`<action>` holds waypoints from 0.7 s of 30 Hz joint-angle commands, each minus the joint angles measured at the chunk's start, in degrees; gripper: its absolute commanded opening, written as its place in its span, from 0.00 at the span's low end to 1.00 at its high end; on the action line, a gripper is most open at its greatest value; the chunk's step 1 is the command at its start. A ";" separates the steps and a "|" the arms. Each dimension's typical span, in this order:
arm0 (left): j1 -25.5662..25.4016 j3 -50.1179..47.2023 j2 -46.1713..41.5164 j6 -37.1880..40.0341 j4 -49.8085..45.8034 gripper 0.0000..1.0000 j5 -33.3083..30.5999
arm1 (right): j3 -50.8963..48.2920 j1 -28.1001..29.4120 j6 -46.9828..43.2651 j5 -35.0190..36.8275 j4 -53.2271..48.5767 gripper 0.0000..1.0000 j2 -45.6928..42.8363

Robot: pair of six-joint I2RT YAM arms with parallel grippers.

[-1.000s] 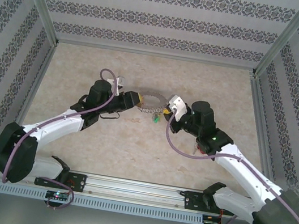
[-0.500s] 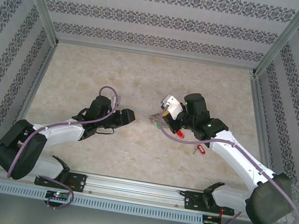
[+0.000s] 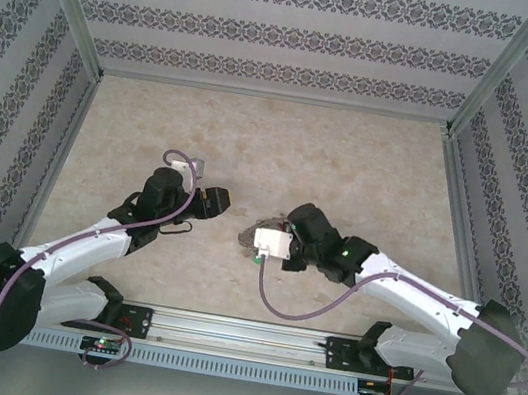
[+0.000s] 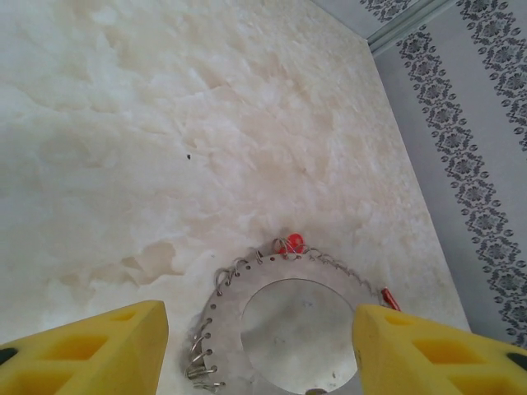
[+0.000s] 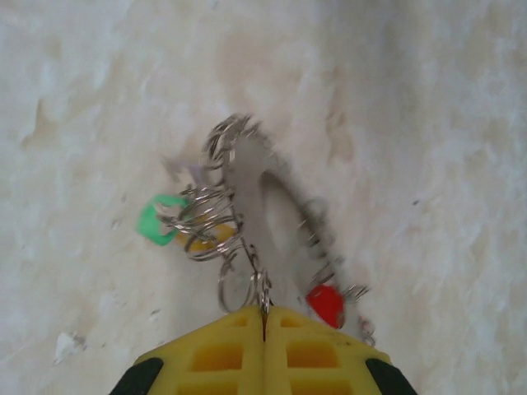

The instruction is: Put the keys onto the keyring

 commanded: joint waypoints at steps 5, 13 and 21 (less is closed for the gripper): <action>-0.37 2.13 3.30 3.33 0.42 0.59 4.21 | -7.21 -0.51 23.00 -4.08 9.63 0.00 -3.01; -0.46 7.64 13.04 3.90 2.30 0.50 14.70 | -1.48 -7.84 43.52 -5.24 3.75 0.00 0.23; -0.77 11.69 19.61 4.32 3.72 0.45 20.05 | -8.89 -6.99 56.86 -1.07 18.12 0.00 -2.59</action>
